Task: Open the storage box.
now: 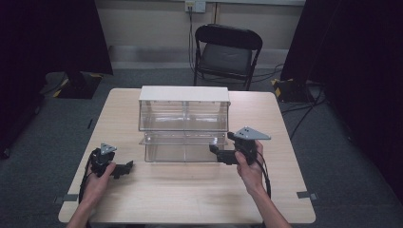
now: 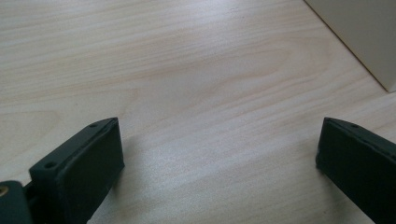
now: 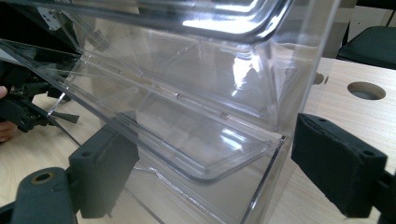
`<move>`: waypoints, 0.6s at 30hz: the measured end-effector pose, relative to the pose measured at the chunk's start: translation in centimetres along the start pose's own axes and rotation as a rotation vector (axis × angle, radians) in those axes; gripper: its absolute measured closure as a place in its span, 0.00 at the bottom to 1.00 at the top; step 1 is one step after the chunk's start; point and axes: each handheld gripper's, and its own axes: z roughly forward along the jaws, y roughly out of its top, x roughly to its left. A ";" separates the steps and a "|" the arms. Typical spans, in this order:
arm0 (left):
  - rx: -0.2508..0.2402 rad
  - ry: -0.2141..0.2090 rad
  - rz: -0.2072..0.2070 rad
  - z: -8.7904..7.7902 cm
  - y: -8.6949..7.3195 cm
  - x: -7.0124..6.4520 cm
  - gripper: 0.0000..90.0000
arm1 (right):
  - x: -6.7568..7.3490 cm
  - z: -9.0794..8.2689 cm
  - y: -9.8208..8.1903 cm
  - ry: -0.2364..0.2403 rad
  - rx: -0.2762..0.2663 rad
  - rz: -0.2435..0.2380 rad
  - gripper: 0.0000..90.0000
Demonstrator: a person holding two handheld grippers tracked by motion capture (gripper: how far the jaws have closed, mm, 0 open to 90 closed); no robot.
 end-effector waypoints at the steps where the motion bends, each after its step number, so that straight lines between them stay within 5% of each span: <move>1: 0.000 0.000 0.000 0.0 0.0 0.0 0.00 | 0.0 0.0 0.0 0.000 0.000 0.000 0.16; 18: -0.001 0.000 -0.001 0.0 0.0 0.0 0.00 | -0.2 -0.1 0.5 0.003 -0.008 -0.002 0.16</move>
